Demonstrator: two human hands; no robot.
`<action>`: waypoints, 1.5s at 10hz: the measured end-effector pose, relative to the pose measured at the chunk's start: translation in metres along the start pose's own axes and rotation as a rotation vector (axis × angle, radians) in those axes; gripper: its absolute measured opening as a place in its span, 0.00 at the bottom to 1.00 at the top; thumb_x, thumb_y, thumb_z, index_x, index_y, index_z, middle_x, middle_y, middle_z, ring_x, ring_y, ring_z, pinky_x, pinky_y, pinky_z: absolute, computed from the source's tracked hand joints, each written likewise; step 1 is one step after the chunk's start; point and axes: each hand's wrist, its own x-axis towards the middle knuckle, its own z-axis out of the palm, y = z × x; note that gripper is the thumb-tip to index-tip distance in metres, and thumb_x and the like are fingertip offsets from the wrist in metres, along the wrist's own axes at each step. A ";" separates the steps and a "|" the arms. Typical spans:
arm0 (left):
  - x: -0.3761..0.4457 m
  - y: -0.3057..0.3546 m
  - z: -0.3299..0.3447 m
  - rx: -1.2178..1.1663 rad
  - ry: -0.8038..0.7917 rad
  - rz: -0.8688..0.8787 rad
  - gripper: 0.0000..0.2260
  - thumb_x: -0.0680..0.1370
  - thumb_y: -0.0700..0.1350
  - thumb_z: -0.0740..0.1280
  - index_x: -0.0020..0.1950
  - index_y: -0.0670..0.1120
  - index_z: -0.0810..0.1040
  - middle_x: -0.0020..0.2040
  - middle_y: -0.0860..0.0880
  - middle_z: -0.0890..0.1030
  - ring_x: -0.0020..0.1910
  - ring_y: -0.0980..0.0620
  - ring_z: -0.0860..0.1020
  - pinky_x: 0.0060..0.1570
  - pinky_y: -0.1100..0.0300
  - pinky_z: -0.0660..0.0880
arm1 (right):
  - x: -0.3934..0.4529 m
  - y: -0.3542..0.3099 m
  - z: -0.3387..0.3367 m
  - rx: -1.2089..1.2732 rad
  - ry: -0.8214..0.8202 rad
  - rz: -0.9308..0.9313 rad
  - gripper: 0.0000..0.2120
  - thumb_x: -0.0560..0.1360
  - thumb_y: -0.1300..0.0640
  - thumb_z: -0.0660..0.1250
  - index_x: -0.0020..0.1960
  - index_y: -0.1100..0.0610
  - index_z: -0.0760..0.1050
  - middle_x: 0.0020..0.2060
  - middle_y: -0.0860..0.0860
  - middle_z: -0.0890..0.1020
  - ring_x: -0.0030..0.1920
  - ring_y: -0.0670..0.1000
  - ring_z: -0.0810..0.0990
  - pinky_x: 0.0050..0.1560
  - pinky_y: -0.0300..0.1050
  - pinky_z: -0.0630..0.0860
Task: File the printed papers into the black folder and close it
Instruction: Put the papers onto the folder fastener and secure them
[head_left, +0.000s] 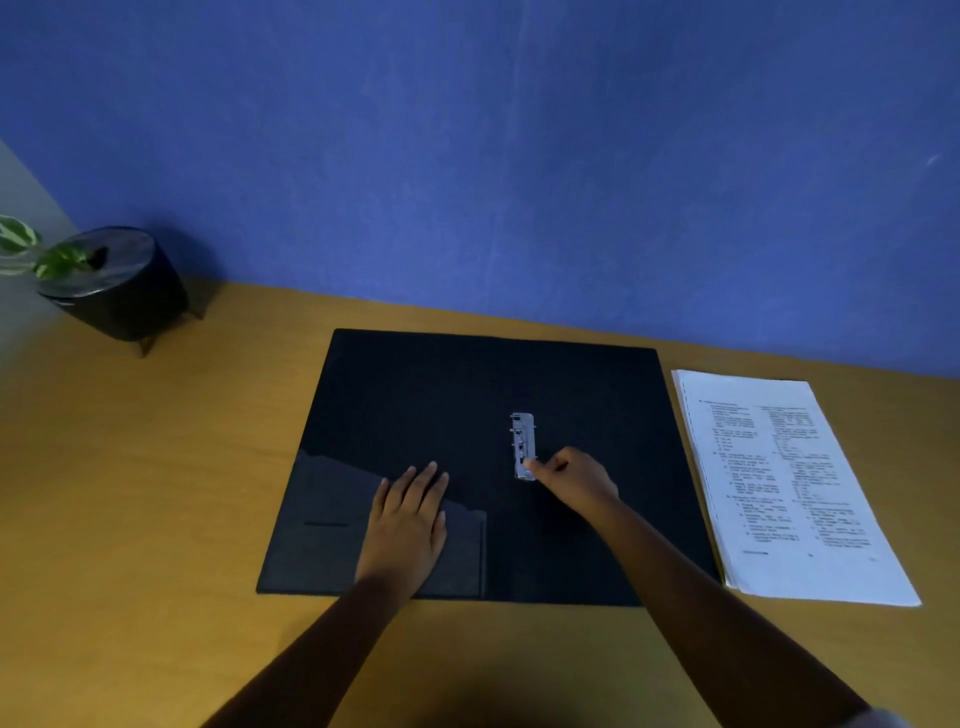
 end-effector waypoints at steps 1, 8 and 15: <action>0.000 -0.001 -0.001 -0.010 -0.003 -0.006 0.23 0.75 0.51 0.51 0.65 0.47 0.74 0.64 0.48 0.78 0.64 0.46 0.75 0.64 0.45 0.70 | 0.001 -0.005 0.000 -0.038 -0.024 0.018 0.21 0.68 0.31 0.63 0.45 0.49 0.72 0.44 0.47 0.77 0.50 0.51 0.77 0.57 0.53 0.71; -0.001 -0.001 -0.002 -0.020 -0.041 -0.031 0.23 0.76 0.51 0.51 0.66 0.47 0.73 0.66 0.48 0.77 0.66 0.46 0.74 0.66 0.46 0.67 | 0.011 -0.011 -0.009 -0.001 -0.177 0.017 0.20 0.68 0.37 0.67 0.41 0.52 0.67 0.39 0.48 0.72 0.43 0.50 0.74 0.53 0.51 0.69; 0.000 -0.001 -0.001 -0.022 -0.059 -0.027 0.23 0.75 0.51 0.51 0.65 0.47 0.74 0.64 0.48 0.78 0.64 0.47 0.75 0.64 0.46 0.69 | 0.002 0.015 -0.017 0.357 -0.223 -0.094 0.02 0.75 0.55 0.66 0.47 0.51 0.74 0.43 0.46 0.76 0.43 0.43 0.74 0.41 0.37 0.68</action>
